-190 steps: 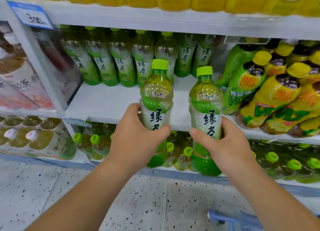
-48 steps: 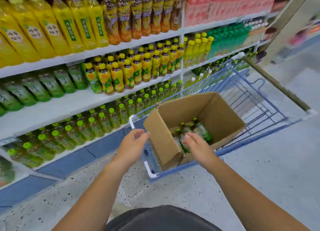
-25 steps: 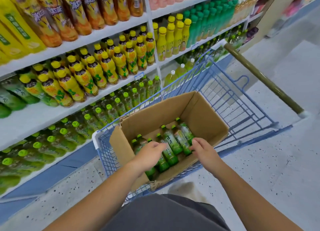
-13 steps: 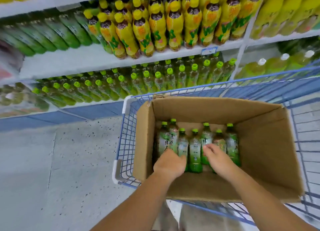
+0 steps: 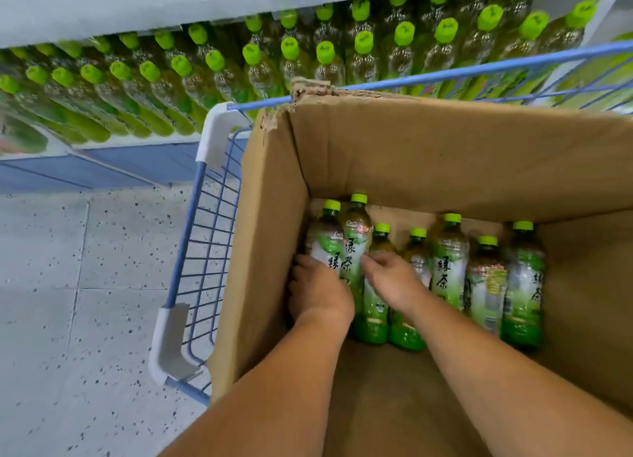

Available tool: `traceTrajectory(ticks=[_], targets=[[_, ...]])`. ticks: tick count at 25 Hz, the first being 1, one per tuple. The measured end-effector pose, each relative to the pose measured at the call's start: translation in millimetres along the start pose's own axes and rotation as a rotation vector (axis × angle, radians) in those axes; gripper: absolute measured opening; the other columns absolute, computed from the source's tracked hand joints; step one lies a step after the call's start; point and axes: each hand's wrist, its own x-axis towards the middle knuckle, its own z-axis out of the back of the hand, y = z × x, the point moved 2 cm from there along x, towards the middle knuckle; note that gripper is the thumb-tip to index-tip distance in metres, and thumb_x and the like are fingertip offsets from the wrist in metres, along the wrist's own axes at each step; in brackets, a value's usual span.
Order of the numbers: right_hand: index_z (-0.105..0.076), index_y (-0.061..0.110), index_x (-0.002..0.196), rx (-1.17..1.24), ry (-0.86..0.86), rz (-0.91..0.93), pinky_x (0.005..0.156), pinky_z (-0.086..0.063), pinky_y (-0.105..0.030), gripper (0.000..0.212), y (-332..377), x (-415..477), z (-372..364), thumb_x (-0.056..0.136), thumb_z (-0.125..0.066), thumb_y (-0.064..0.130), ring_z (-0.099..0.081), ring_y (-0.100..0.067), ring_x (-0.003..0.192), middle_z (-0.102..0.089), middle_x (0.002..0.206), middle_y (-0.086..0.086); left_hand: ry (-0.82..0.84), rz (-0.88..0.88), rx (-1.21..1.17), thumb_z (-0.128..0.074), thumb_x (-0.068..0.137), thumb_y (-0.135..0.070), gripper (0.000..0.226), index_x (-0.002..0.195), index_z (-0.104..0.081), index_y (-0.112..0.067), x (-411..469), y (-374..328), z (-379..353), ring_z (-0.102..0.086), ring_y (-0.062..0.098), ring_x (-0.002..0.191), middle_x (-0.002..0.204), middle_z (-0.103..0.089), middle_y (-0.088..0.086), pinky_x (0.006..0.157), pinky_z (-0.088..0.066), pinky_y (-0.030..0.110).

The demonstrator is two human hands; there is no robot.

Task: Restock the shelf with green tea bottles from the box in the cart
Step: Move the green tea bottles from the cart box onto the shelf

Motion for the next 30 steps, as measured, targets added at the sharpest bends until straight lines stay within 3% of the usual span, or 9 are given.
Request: traceTrajectory(ticks=[2, 5, 7, 13, 16, 22, 25, 27, 30], targets=[[-0.065, 0.018, 0.126, -0.099, -0.075, 0.012, 0.061, -0.04, -0.023, 0.041, 4, 5, -7, 0.096, -0.059, 0.045, -0.055, -0.01, 0.072, -0.06, 0.091, 0.002, 0.01, 0.018, -0.039, -0.065, 0.095, -0.032, 0.061, 0.141, -0.035, -0.006, 6, 4, -3, -0.05, 0.036, 0.131, 0.144, -0.046, 0.015, 0.098, -0.046, 0.045], [-0.073, 0.018, 0.094, -0.143, -0.113, -0.033, 0.063, -0.04, -0.025, 0.03, 12, 9, -17, 0.085, -0.07, 0.046, -0.063, -0.02, 0.08, -0.065, 0.085, -0.002, 0.017, 0.017, -0.007, -0.065, 0.094, -0.032, 0.053, 0.133, -0.039, -0.008, 10, 8, -4, -0.052, 0.035, 0.128, 0.139, -0.05, 0.015, 0.094, -0.048, 0.045], [-0.067, 0.016, 0.072, -0.164, -0.153, -0.082, 0.052, -0.038, -0.024, 0.03, 20, 13, -21, 0.079, -0.075, 0.044, -0.063, -0.023, 0.073, -0.068, 0.081, -0.007, 0.033, 0.012, 0.027, -0.066, 0.093, -0.03, 0.053, 0.132, -0.038, -0.009, 11, 11, -5, -0.052, 0.034, 0.128, 0.14, -0.05, 0.014, 0.095, -0.048, 0.044], [-0.049, 0.019, 0.054, -0.2, -0.284, -0.089, 0.045, -0.031, -0.02, 0.047, 35, 13, -42, 0.073, -0.08, 0.05, -0.053, -0.018, 0.056, -0.046, 0.057, 0.007, 0.067, 0.119, -0.041, -0.073, 0.082, -0.044, 0.066, 0.128, -0.04, -0.009, 15, 24, 4, -0.061, 0.032, 0.118, 0.131, -0.058, 0.01, 0.087, -0.052, 0.039], [-0.051, 0.018, 0.054, -0.166, -0.301, -0.102, 0.041, -0.027, -0.017, 0.044, 40, 14, -51, 0.072, -0.08, 0.046, -0.04, -0.006, 0.047, -0.045, 0.055, 0.008, 0.081, 0.138, -0.09, -0.076, 0.075, -0.049, 0.074, 0.128, -0.042, -0.009, 15, 31, 12, -0.063, 0.033, 0.113, 0.126, -0.061, 0.01, 0.089, -0.055, 0.04], [-0.07, 0.016, 0.076, 0.076, -0.083, -0.119, 0.049, -0.041, -0.023, 0.026, 17, 4, -31, 0.066, -0.08, 0.038, -0.067, -0.016, 0.07, -0.07, 0.073, 0.0, 0.112, 0.108, -0.236, -0.08, 0.061, -0.05, 0.062, 0.107, -0.05, -0.02, 4, 33, 19, -0.067, 0.025, 0.098, 0.105, -0.065, -0.001, 0.073, -0.05, 0.028], [-0.061, 0.022, 0.088, 0.148, -0.147, -0.125, 0.06, -0.049, -0.027, 0.03, -2, -12, -1, 0.068, -0.077, 0.038, -0.065, -0.015, 0.076, -0.069, 0.085, 0.002, 0.153, 0.087, -0.349, -0.08, 0.054, -0.048, 0.046, 0.076, -0.048, -0.024, -7, 29, 22, -0.061, 0.018, 0.072, 0.074, -0.055, -0.014, 0.065, -0.044, 0.023], [-0.054, 0.023, 0.093, 0.231, -0.198, -0.142, 0.068, -0.056, -0.036, 0.035, -13, -25, 16, 0.07, -0.076, 0.037, -0.066, -0.021, 0.079, -0.068, 0.091, -0.004, 0.172, 0.054, -0.37, -0.077, 0.048, -0.05, 0.046, 0.075, -0.05, -0.023, -17, 27, 28, -0.059, 0.015, 0.067, 0.07, -0.056, -0.015, 0.061, -0.043, 0.021], [-0.053, 0.02, 0.105, 0.275, -0.246, -0.15, 0.055, -0.053, -0.03, 0.047, -10, -59, 42, 0.066, -0.077, 0.034, -0.069, -0.021, 0.075, -0.069, 0.091, -0.007, 0.19, -0.064, -0.386, -0.073, 0.047, -0.047, 0.045, 0.081, -0.064, -0.019, -39, 23, 47, -0.069, 0.015, 0.076, 0.075, -0.067, -0.01, 0.062, -0.048, 0.023]])
